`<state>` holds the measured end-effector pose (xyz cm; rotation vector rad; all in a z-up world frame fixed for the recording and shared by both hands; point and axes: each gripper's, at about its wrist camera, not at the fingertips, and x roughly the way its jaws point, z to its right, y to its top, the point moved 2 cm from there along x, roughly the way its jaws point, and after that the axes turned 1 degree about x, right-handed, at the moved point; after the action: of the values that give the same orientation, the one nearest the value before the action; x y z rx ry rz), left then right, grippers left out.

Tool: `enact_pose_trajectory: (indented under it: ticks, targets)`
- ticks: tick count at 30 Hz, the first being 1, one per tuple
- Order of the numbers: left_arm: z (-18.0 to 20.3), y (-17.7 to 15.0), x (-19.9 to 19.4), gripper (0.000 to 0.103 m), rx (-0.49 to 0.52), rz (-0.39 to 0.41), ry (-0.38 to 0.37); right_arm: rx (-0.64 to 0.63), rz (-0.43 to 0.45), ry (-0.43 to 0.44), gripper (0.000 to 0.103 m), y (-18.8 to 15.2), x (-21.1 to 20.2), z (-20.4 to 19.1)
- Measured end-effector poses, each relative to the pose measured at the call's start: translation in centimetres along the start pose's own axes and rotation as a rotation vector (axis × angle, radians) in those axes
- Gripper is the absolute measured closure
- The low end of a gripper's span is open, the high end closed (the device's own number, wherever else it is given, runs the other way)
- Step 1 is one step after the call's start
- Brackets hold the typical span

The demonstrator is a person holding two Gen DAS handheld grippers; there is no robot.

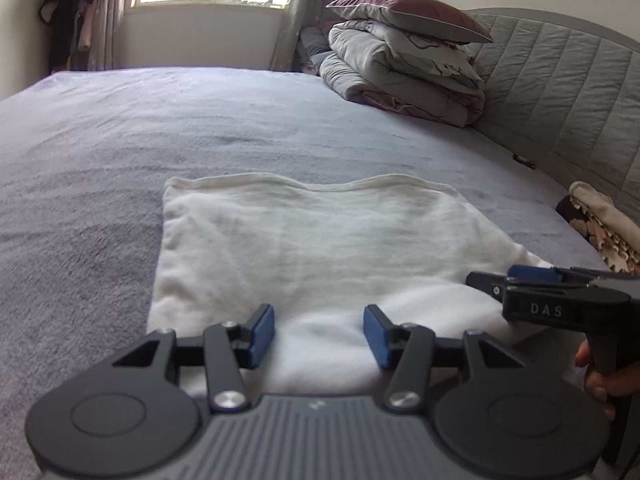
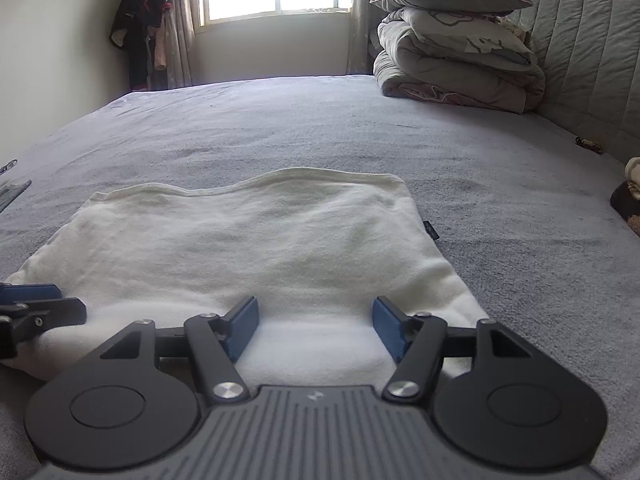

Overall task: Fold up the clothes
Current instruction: 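Open both grippers and release the folded shirt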

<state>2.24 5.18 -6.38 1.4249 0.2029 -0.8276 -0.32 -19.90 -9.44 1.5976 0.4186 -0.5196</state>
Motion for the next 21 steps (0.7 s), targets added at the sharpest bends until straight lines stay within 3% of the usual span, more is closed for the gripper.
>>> enact_pose_trajectory:
  ticks: [15, 21]
  targets:
    - [-2.2, 0.1, -2.0, 0.052, -0.083, -0.008, 0.034, 0.002, 0.012, -0.005, 0.036, -0.4, 0.1, -0.5]
    - [-2.9, 0.9, -3.1, 0.045, -0.115, 0.019, 0.067, 0.005, 0.019, -0.006, 0.036, -0.4, -0.1, -0.5]
